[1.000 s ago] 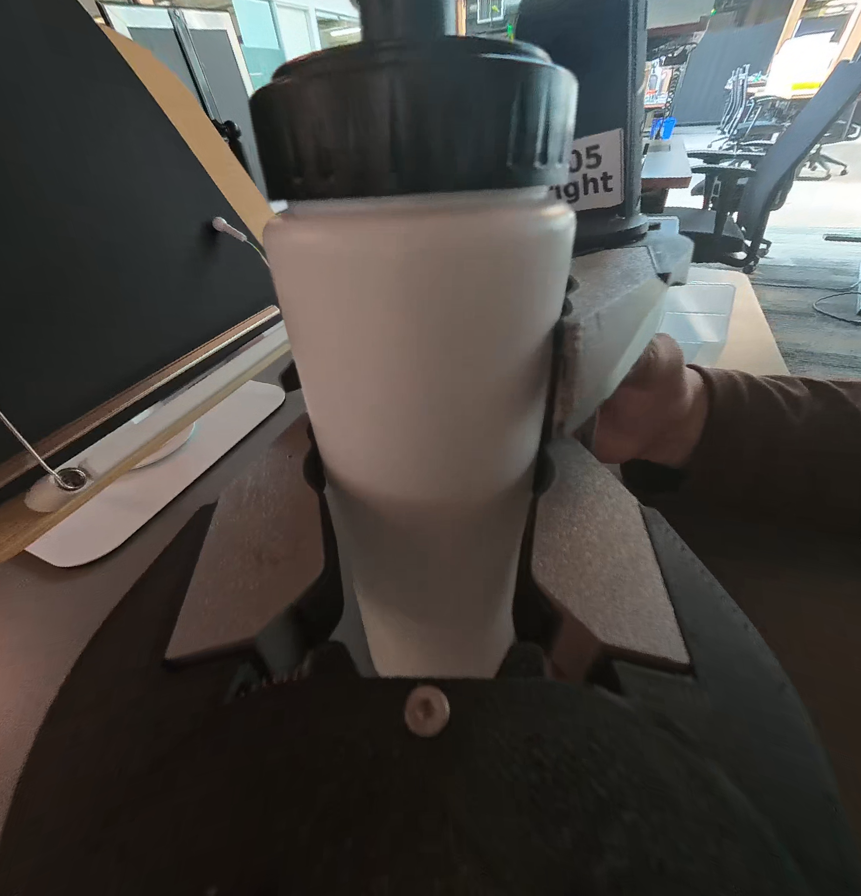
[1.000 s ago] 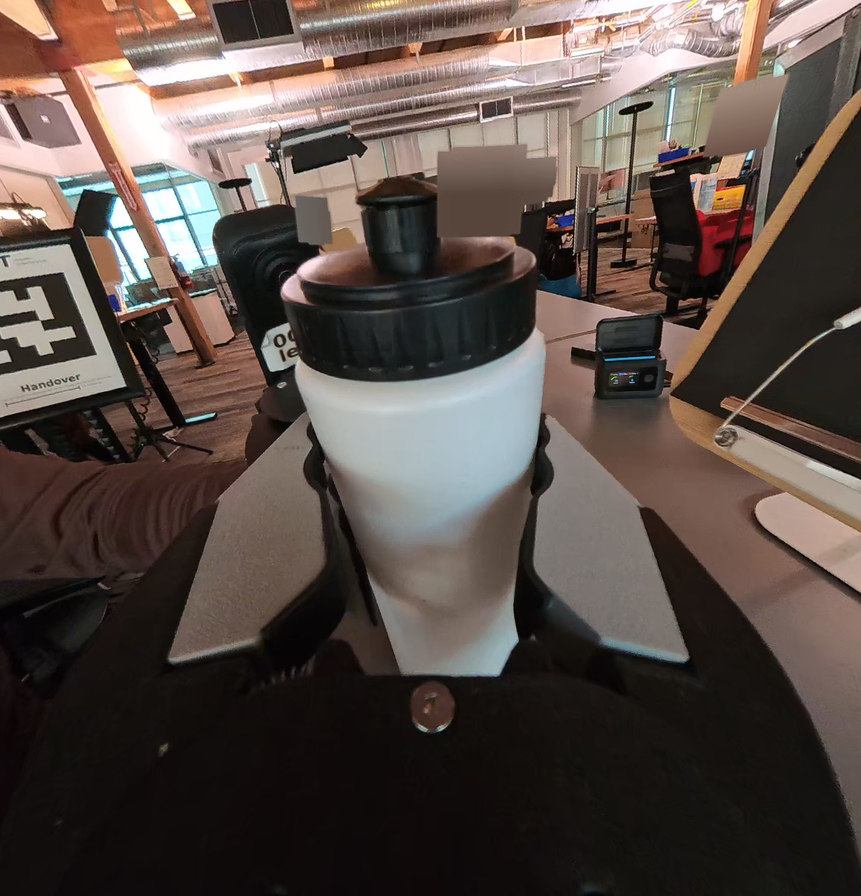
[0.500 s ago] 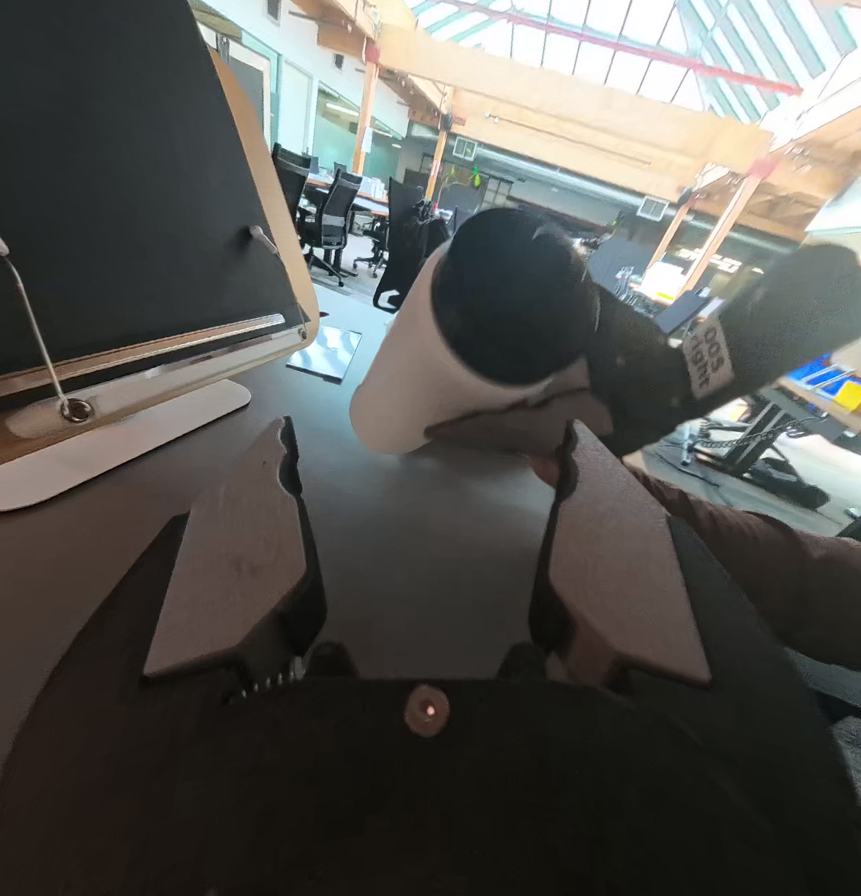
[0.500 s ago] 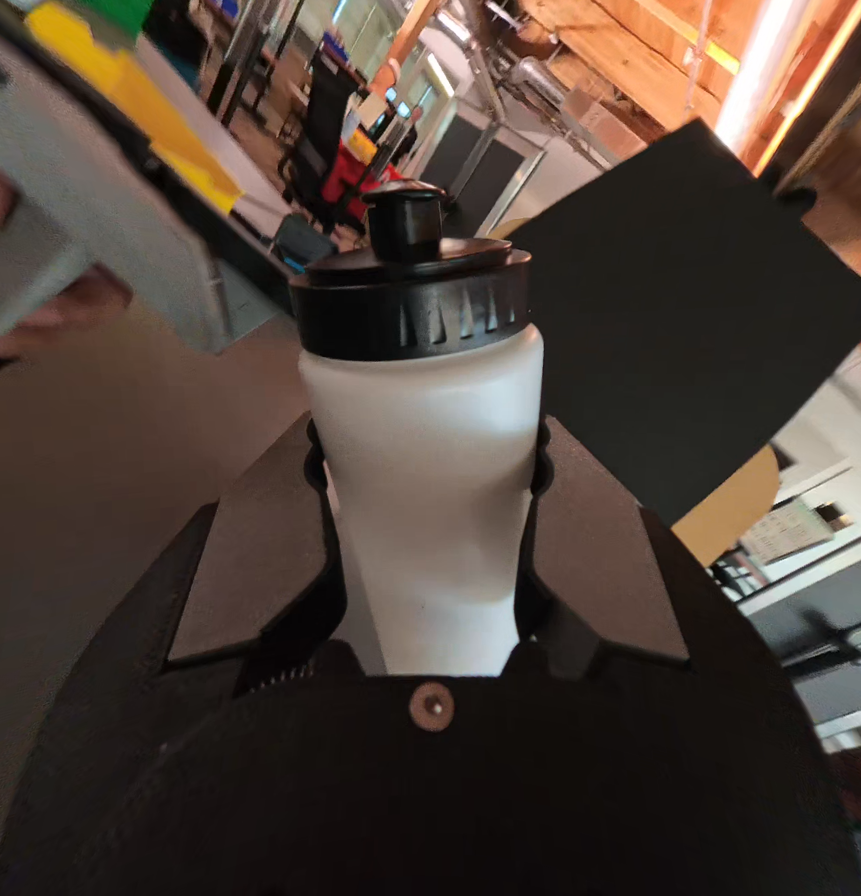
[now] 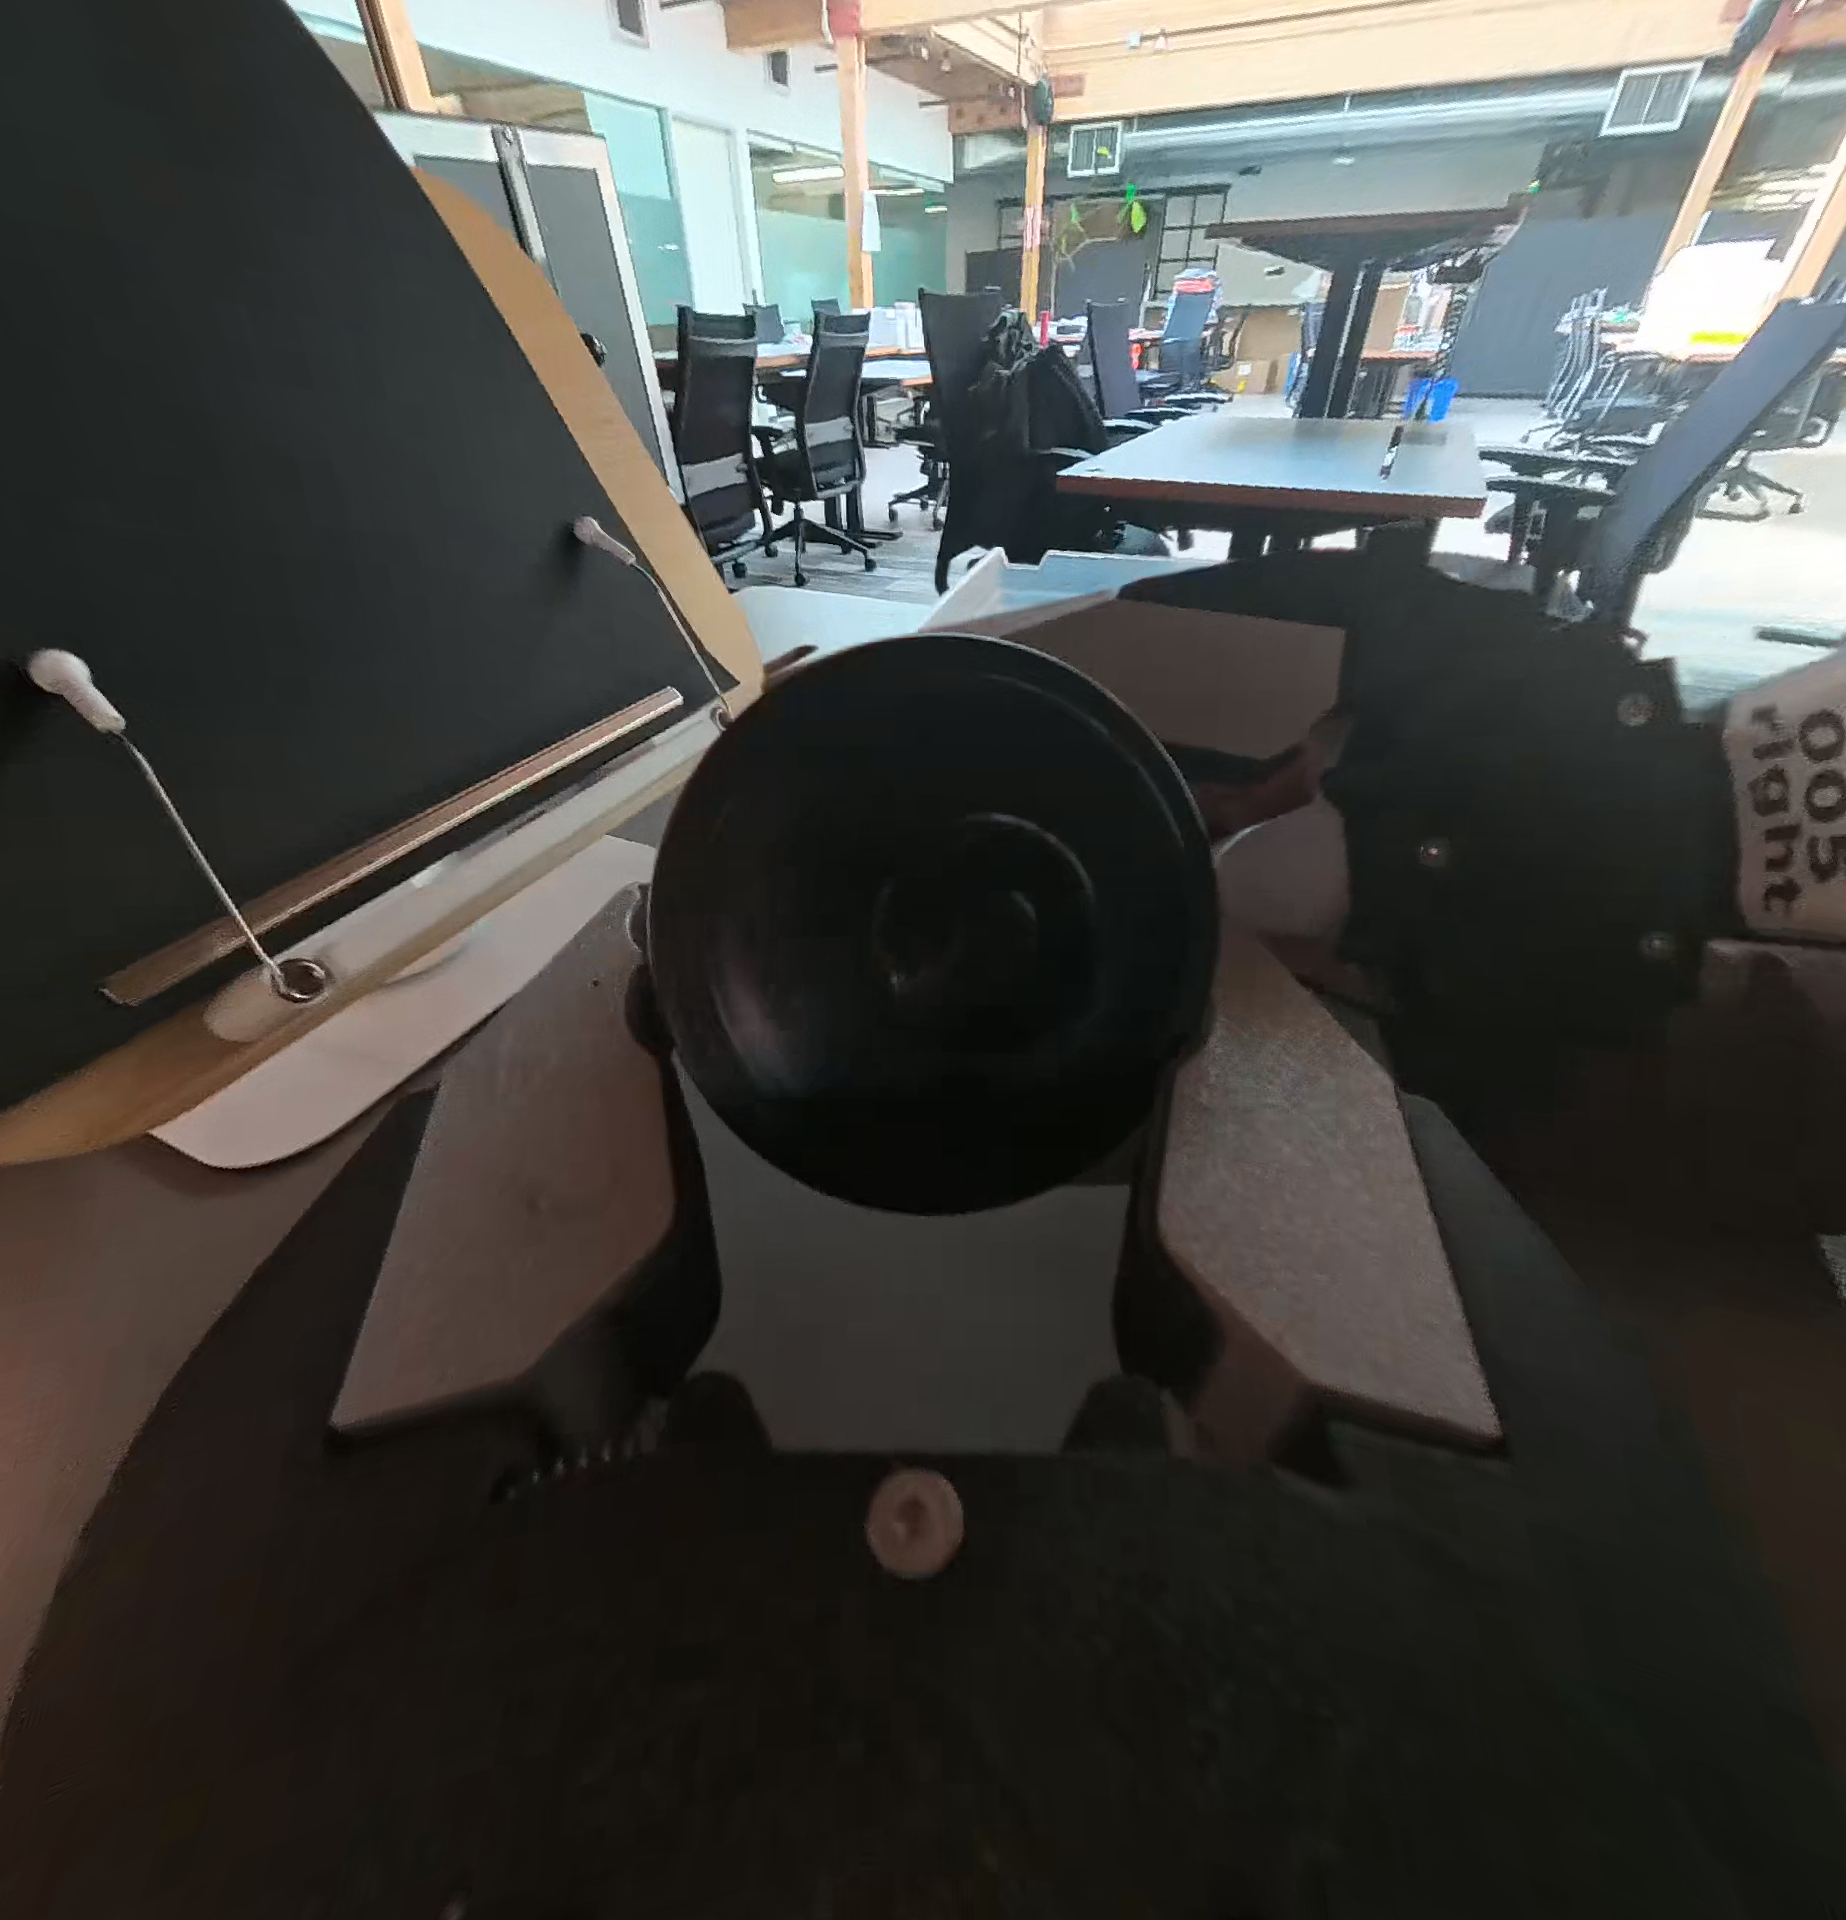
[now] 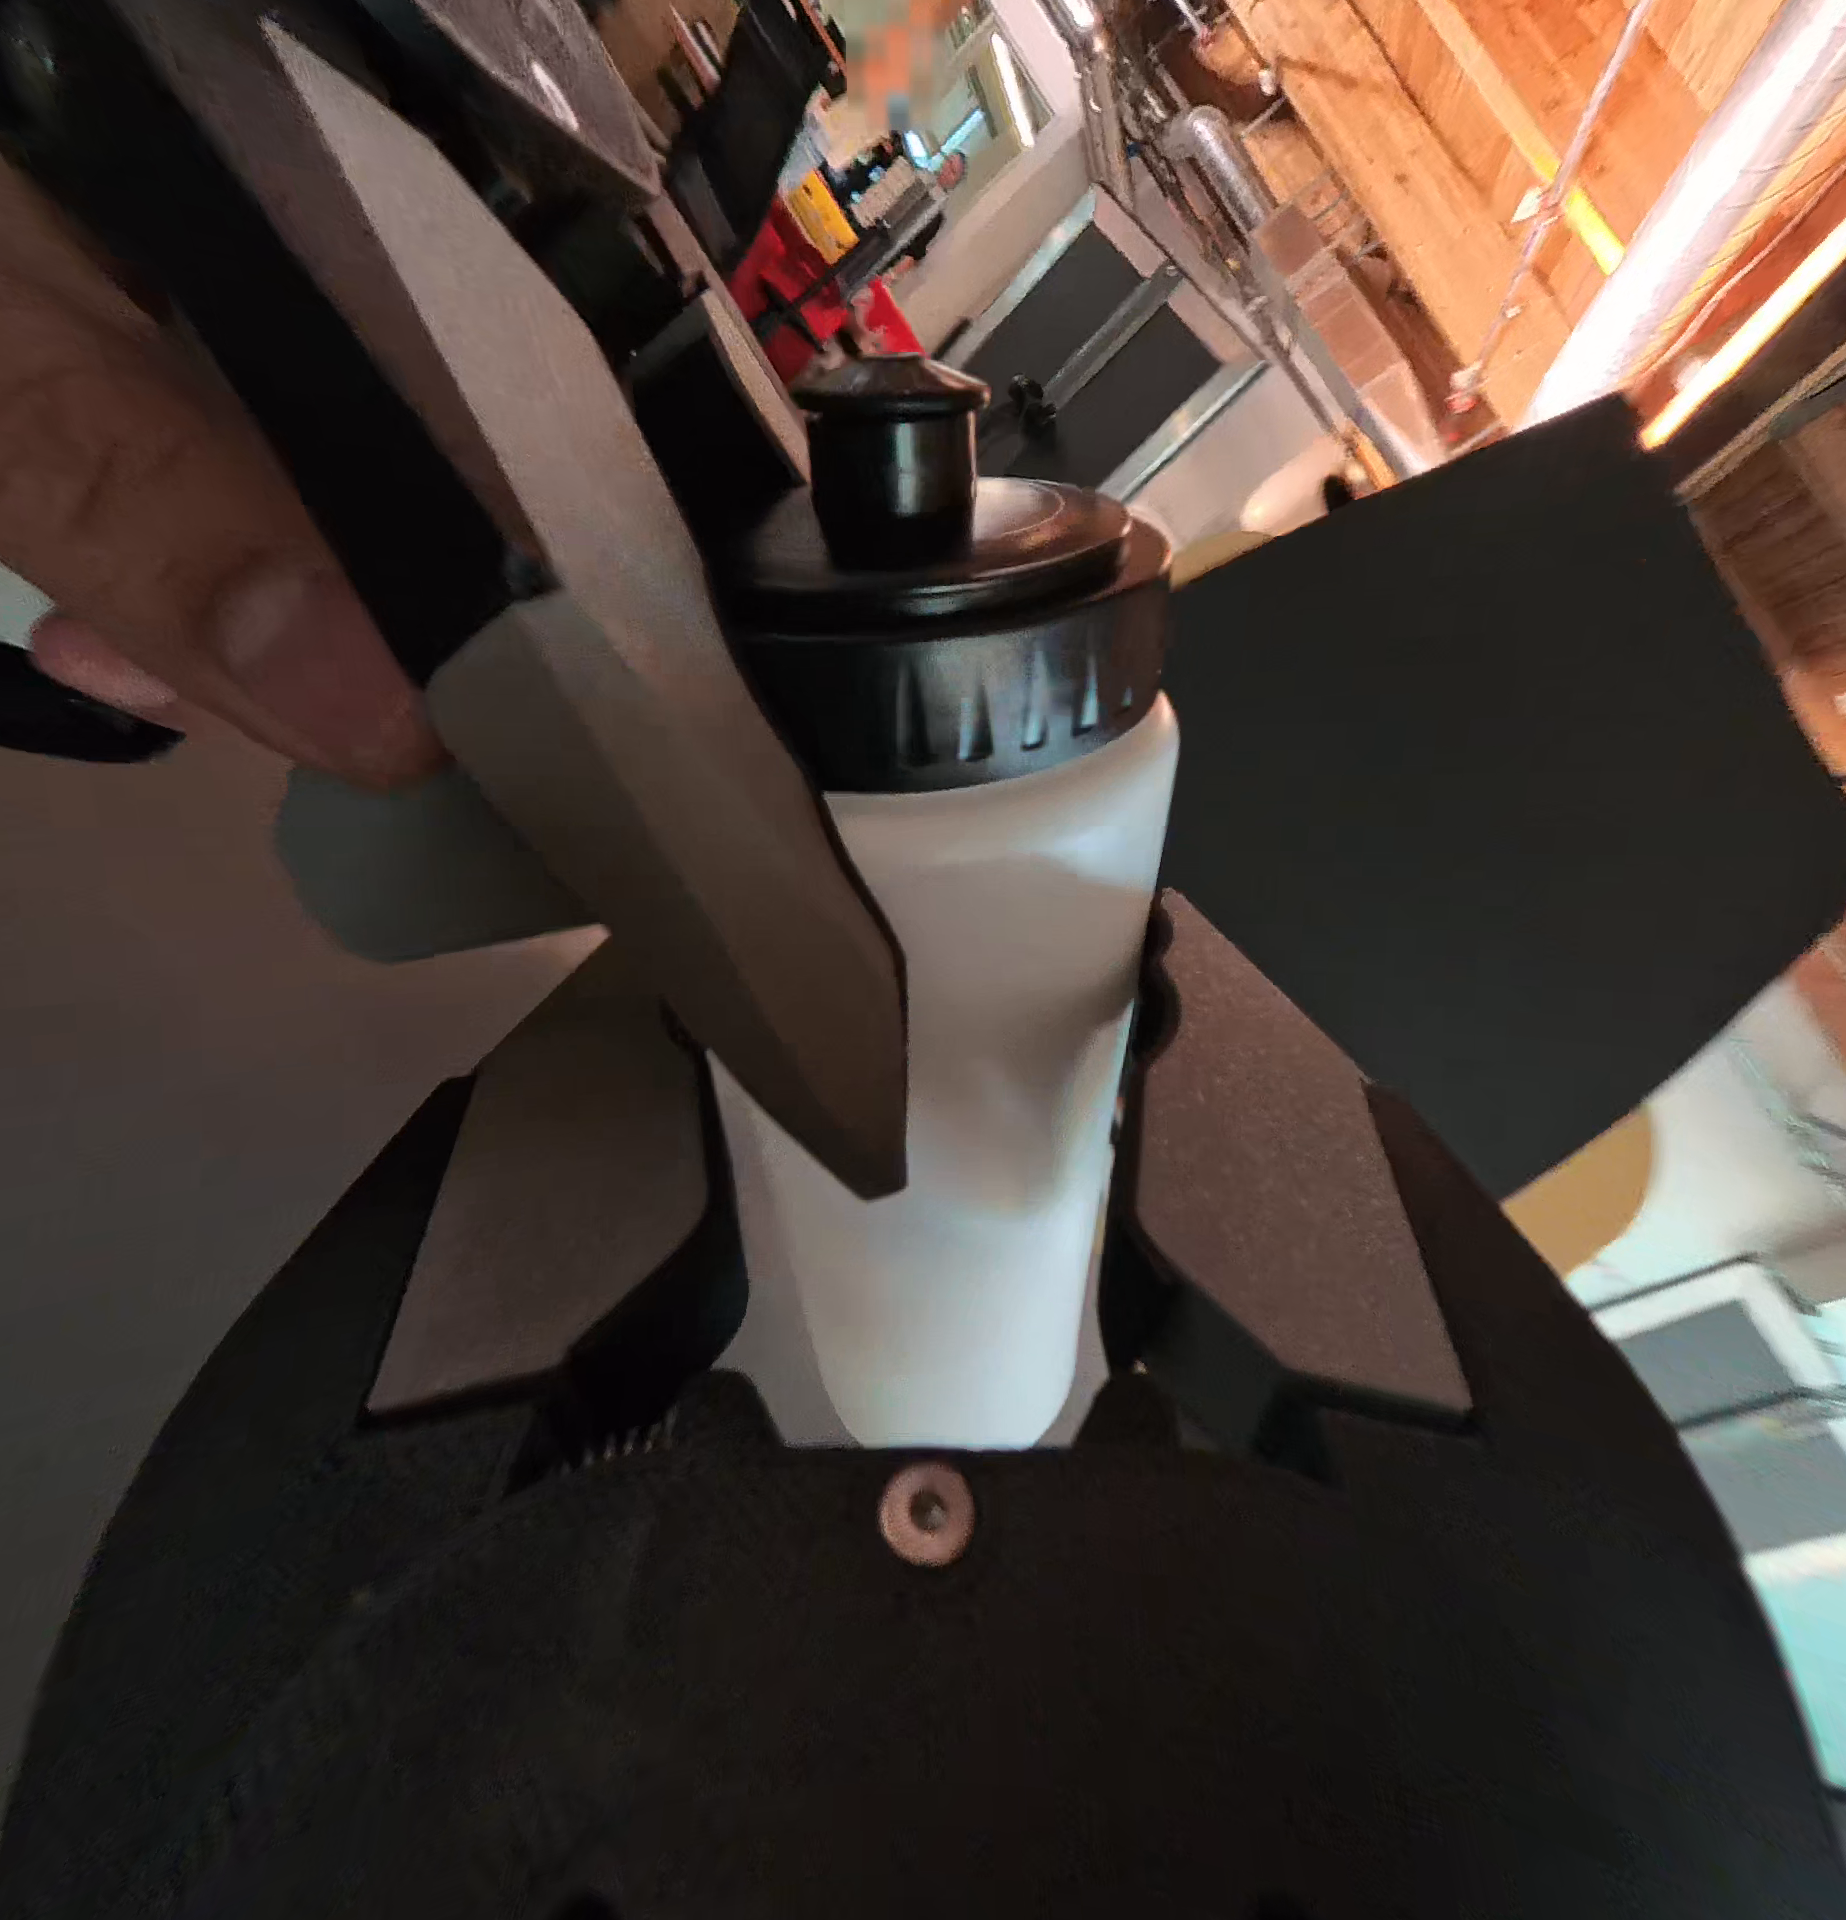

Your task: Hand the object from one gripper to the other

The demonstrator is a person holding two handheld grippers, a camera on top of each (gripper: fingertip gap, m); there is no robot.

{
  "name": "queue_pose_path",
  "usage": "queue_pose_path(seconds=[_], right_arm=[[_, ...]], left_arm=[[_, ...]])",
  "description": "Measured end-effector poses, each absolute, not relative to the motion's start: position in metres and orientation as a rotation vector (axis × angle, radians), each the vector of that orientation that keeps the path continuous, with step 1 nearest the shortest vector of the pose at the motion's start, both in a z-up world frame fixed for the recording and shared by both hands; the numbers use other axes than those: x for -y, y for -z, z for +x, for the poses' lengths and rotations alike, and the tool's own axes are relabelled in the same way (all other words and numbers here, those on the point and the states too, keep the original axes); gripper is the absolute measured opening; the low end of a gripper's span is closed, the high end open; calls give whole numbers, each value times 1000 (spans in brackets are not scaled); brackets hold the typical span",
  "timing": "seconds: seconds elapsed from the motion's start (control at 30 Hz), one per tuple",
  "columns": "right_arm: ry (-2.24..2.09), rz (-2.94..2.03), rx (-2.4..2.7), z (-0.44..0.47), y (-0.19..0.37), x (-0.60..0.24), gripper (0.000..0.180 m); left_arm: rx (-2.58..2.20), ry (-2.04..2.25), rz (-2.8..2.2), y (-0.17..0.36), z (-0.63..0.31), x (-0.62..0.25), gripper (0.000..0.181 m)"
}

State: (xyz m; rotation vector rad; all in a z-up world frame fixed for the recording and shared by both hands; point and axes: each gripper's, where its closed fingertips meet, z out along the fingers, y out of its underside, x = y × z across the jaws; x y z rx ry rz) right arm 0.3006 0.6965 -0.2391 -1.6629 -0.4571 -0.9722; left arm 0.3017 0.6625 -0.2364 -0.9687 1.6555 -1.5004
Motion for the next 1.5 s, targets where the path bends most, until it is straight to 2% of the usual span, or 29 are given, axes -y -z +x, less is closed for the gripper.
queue_pose_path(seconds=[0.2,0.33,0.37,0.47,0.53,0.6,0.77,0.97,1.03,1.2,1.37,1.5], right_arm=[[776,-1591,468,286,234,-689,69],[467,-1553,368,285,225,-668,49],[296,-1594,299,286,225,-664,50],[-452,-1623,48,273,221,-658,73],[-926,-1455,-93,268,204,-656,77],[-1182,-1320,-160,268,195,-655,76],[-1302,-1261,-254,264,195,-666,114],[-1488,-1163,-260,260,188,-661,116],[-1513,-1156,-241,259,190,-659,107],[-1586,-1150,-288,268,205,-665,102],[-1358,-1161,-327,296,206,-665,95],[-1079,-1211,-301,314,198,-657,95]], left_arm=[[-1584,1607,-984,219,292,-680,94],[-1461,1670,-986,201,285,-704,95],[-1421,1672,-990,197,283,-713,95],[-1280,1639,-943,181,277,-733,94],[-1232,1571,-805,165,266,-728,95],[-1222,1466,-659,153,255,-712,95],[-1270,1109,-457,158,252,-668,95],[-1443,674,-128,199,259,-610,93],[-1462,639,-67,206,258,-599,94],[-1531,633,-100,221,267,-606,94],[-1537,728,-239,235,275,-626,94],[-1674,1018,-426,240,269,-628,86]])
